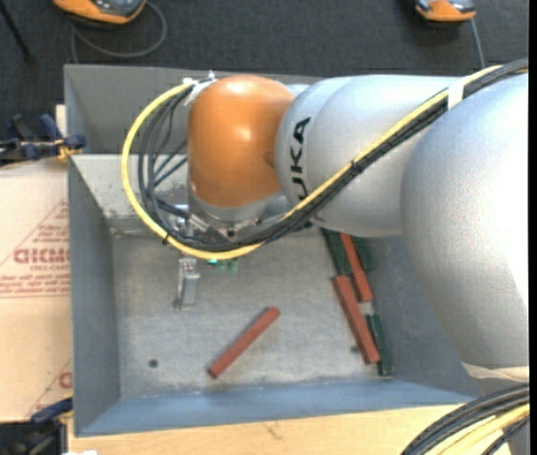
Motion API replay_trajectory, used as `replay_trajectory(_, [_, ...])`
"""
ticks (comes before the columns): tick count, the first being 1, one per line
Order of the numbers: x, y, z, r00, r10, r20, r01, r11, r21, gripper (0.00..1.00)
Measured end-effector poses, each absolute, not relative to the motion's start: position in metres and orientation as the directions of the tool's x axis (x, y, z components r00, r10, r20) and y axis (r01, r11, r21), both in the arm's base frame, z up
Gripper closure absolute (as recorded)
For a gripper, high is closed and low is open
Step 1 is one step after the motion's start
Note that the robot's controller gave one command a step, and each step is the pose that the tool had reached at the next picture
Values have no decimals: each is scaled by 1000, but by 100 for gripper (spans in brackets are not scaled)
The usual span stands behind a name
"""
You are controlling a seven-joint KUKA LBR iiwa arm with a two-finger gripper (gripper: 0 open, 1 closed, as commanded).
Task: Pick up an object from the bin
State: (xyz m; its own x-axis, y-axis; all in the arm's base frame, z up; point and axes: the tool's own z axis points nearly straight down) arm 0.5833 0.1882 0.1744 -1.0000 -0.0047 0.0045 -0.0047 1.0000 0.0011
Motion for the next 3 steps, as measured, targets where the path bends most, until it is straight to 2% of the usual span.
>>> replay_trajectory(1, [527,139,66,-998,62,9,62,998,-2,0])
replay_trajectory(2, [508,17,70,-1000,-20,0,-20,1000,-4,0])
replay_trajectory(3, [510,-41,112,-1000,-25,-7,-25,1000,-4,0])
